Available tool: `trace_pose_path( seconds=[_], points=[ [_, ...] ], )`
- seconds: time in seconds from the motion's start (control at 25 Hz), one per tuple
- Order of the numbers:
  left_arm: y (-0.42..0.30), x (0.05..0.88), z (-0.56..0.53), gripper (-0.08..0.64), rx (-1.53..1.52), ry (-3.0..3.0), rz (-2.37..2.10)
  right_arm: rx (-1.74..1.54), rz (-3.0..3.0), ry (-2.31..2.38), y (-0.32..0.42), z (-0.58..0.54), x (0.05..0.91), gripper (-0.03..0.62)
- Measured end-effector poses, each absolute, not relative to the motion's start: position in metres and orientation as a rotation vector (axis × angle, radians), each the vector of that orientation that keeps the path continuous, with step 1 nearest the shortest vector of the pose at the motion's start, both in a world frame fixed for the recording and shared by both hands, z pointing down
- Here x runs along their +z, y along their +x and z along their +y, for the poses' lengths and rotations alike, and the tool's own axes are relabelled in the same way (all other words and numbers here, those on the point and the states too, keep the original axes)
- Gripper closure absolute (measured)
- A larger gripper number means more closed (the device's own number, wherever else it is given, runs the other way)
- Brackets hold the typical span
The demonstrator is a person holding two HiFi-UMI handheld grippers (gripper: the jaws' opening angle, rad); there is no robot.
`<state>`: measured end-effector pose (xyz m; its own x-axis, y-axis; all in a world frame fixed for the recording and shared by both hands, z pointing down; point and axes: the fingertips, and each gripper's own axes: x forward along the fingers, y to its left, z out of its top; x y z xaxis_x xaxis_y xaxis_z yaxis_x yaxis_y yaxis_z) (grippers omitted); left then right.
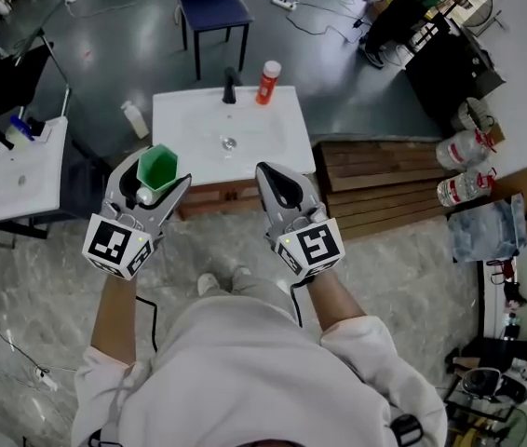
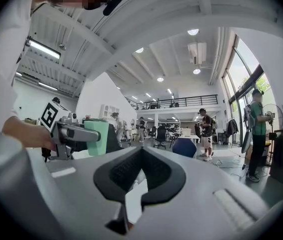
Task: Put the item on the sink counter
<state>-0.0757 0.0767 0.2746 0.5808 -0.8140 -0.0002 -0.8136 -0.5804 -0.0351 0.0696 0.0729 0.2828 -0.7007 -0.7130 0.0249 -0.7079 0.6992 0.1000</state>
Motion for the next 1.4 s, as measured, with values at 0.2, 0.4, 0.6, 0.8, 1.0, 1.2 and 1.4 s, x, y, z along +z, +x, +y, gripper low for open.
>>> trace_pose_path(
  seconds=[0.2,0.4,0.6,0.8,1.0,1.2,1.4],
  points=[
    [-0.074,0.281,0.041,0.227,-0.031,-2.767,1.436,-0.126,-2.844,1.175,0.070,0.038,0.287,0.588],
    [-0.073,0.289,-0.003,0.227,-0.040,-2.744,1.479,-0.085,-2.859,1.122,0.071,-0.007,0.301,0.588],
    [-0.067,0.284,-0.051,0.227,-0.041,-2.703,1.511,-0.100,-2.887,1.047,0.069,-0.053,0.302,0.588],
    [-0.065,0.294,-0.094,0.227,-0.036,-2.676,1.551,-0.103,-2.909,0.981,0.066,-0.098,0.307,0.588],
    [-0.064,0.304,-0.123,0.227,-0.049,-2.656,1.586,-0.107,-2.924,0.937,0.064,-0.132,0.311,0.588],
    [-0.069,0.318,-0.150,0.227,-0.068,-2.680,1.596,-0.079,-2.913,0.937,0.055,-0.166,0.323,0.588],
    [-0.077,0.331,-0.184,0.227,-0.071,-2.712,1.591,-0.058,-2.890,0.946,0.044,-0.200,0.331,0.588]
  ],
)
